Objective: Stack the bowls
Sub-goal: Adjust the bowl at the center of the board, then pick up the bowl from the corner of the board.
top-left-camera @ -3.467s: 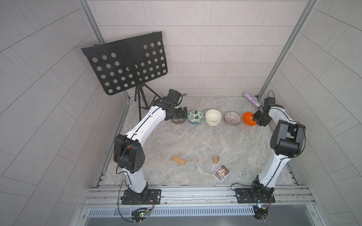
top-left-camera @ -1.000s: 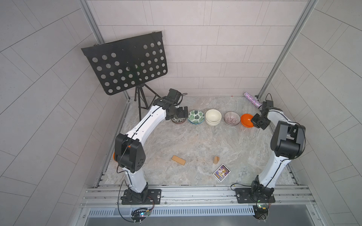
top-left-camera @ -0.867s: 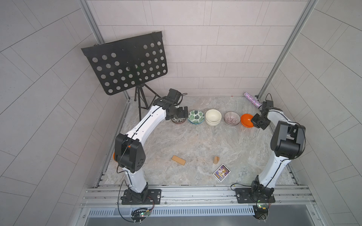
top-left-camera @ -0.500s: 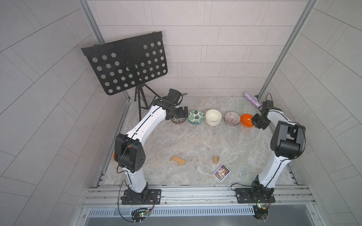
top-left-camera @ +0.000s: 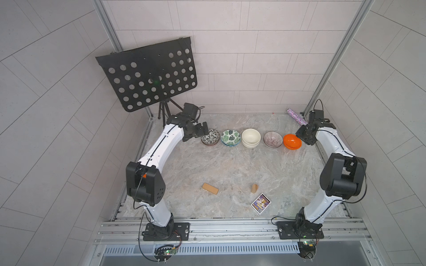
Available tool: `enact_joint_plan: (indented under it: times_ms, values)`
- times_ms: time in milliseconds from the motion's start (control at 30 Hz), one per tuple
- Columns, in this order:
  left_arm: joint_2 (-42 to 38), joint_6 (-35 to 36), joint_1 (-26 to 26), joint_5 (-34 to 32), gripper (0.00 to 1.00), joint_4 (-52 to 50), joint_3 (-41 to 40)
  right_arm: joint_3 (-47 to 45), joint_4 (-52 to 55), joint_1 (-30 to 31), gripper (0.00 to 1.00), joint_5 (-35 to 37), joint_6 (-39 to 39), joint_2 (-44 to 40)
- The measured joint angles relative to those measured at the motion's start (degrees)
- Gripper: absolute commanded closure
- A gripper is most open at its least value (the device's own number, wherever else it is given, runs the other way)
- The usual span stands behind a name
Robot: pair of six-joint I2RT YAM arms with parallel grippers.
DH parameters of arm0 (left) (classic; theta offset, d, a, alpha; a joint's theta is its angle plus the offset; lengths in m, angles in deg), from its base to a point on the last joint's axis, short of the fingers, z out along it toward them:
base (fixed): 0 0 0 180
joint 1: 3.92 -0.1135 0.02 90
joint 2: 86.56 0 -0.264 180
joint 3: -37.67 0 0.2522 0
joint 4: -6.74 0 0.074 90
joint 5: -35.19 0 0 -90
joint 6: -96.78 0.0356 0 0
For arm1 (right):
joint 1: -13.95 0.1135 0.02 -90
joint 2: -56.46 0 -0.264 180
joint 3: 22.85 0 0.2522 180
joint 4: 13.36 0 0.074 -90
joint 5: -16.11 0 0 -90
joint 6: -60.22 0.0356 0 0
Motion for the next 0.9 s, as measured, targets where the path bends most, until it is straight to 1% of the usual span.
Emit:
enact_joint_plan:
  times_ms: [100, 167, 267, 367, 500, 733, 900]
  values:
    - [-4.00, -2.71, -9.40, -0.74, 0.00, -0.83, -4.37, 2.47, -0.09, 6.93, 0.56, 1.38, -1.20, -1.90]
    - [-6.10, -4.63, -15.41, -2.36, 0.00, -1.51, -7.93, 4.68, -0.11, 11.89, 0.55, 1.73, -2.45, -2.16]
    - [-8.50, -7.54, -21.68, -4.63, 0.00, -2.16, -14.16, 7.98, 0.11, 18.84, 0.55, 1.29, -4.66, -1.75]
    - [-10.12, -10.69, -26.25, -5.77, 0.01, -3.06, -20.55, 10.64, 0.11, 23.32, 0.55, 0.35, -6.51, -0.57]
    - [-12.17, -14.62, -30.38, -9.57, 0.00, -4.83, -26.01, 10.82, 0.33, 26.25, 0.55, -0.17, -8.20, 0.76]
    - [-19.78, -19.50, -37.57, -14.69, 0.00, -6.14, -31.52, 9.66, 0.35, 27.74, 0.55, -0.79, -9.53, 3.02]
    - [-21.84, -20.63, -43.63, -15.63, 0.00, -6.62, -34.77, 9.05, 0.33, 28.65, 0.55, -1.03, -9.99, 3.89]
